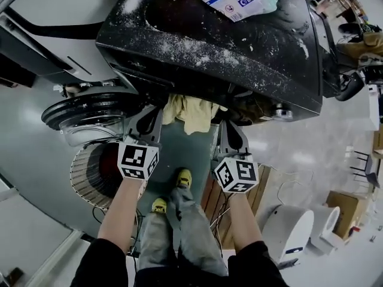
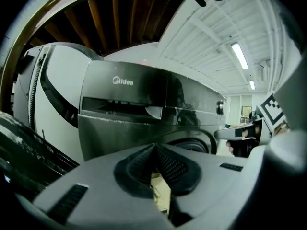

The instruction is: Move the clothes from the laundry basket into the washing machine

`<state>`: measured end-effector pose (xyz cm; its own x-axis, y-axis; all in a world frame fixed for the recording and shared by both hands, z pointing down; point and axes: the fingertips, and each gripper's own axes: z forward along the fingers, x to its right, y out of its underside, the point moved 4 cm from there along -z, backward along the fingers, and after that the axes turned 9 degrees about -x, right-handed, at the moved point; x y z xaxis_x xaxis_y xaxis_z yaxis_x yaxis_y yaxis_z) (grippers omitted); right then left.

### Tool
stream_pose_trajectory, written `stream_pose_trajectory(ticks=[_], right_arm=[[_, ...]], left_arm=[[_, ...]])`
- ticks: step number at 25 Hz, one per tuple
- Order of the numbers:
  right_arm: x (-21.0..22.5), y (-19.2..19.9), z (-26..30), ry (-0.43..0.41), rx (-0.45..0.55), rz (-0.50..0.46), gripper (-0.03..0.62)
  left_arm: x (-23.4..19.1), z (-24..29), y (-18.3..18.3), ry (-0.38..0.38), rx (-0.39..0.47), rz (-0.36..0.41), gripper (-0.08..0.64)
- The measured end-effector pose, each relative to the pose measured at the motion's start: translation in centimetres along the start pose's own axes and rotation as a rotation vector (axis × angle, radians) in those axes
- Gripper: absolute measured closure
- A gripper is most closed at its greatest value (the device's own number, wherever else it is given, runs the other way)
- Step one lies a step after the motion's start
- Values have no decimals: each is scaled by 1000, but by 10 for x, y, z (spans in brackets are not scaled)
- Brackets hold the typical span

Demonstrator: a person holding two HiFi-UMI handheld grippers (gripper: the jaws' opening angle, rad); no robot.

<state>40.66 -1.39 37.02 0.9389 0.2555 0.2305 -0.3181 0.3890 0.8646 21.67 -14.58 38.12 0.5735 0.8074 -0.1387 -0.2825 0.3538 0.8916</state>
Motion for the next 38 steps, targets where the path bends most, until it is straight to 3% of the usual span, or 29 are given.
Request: stream_pose_trajectory(ticks=[7,17,28,38], right_arm=[[-23,-51,-49,1,-23,7,588],[-79,-132,-118,-17,51,-41,588],[-128,-182,-193,-37,79,-52,588],[-143,-192,-253,-17,105,-42,588]], left_arm=[[4,-63,-66,-31,60,11,549],[8,-162,-148,-52,168,-23,549],[22,-267,-197,-75,216,2,549],[37,-333,-216,-69,251,-17,549]])
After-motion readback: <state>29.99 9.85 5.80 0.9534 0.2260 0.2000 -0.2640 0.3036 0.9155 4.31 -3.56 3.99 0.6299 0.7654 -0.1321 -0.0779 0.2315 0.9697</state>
